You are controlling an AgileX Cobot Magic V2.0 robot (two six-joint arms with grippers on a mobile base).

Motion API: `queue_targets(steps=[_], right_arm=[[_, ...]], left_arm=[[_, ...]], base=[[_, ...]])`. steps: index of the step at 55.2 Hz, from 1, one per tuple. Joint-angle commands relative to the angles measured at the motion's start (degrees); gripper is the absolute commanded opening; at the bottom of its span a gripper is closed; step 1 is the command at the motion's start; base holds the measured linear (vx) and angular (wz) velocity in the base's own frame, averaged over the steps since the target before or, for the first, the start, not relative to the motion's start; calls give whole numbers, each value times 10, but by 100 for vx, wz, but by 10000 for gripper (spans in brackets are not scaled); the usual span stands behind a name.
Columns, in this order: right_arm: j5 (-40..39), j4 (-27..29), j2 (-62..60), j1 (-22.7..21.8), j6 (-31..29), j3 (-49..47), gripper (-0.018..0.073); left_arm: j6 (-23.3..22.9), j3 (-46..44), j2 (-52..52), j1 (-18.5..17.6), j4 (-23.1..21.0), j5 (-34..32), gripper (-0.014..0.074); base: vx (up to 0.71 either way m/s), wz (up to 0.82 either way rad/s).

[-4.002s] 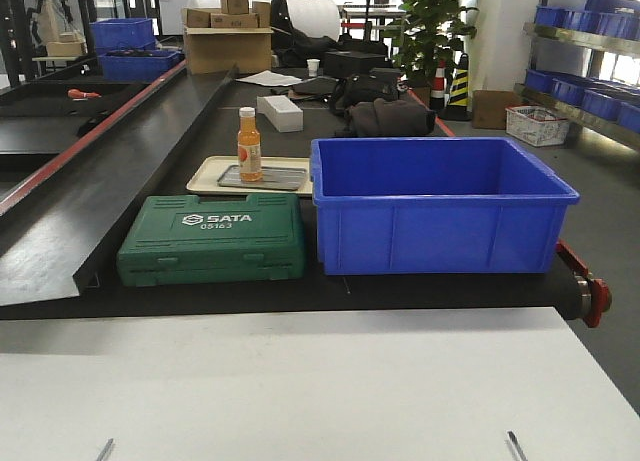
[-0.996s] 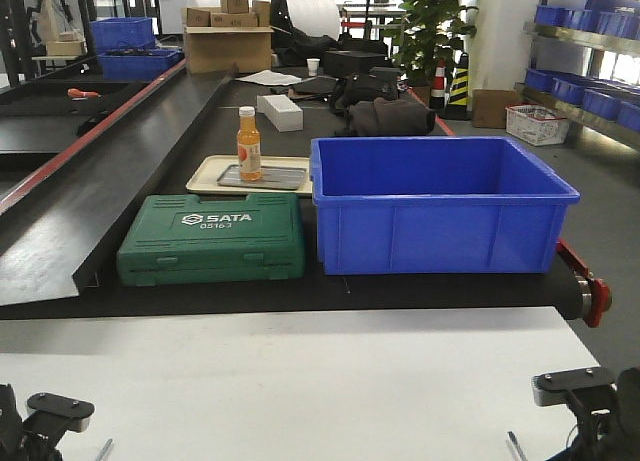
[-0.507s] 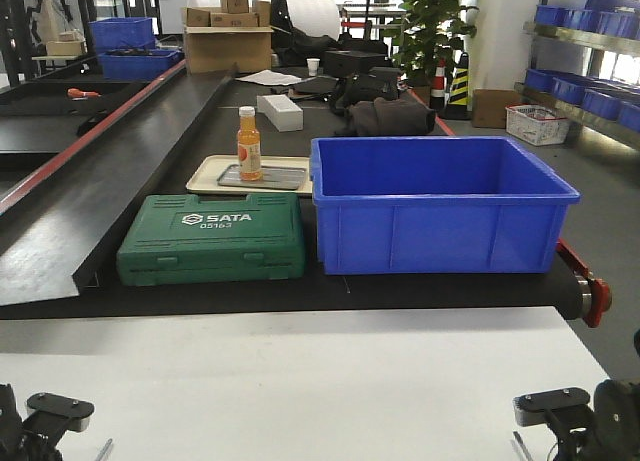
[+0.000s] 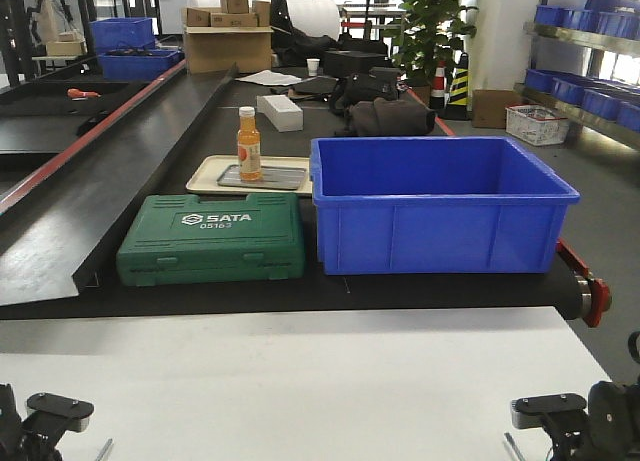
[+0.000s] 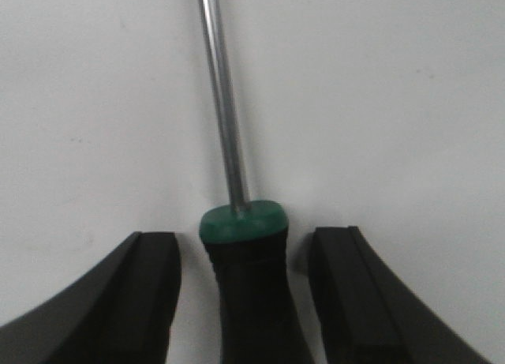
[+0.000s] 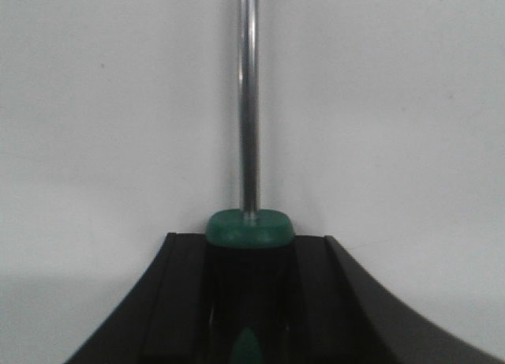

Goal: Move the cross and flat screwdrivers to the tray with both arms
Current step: 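Lift both held screwdrivers upright off the table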

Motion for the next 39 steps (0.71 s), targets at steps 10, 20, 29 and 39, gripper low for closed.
queue_targets(steps=[10,20,29,39], right_arm=[[8,-4,-19,-2,2,-8,11],[2,62,-101,-1,-46,-8,-11],[-4,87,-193,13,-76,-8,-9],[-41,89,-293,80,-63,-8,-9]], left_arm=[[-2,-13,-25,-2,-19,19,158],[-1,-40,-62,-2,-57,22,-6],[-1,-46,-139,-2,-82,1,-3],[-1,-46,-250,-18,-132,-42,-3]], base=[[0,0],[0,0],[0,0],[0,0]])
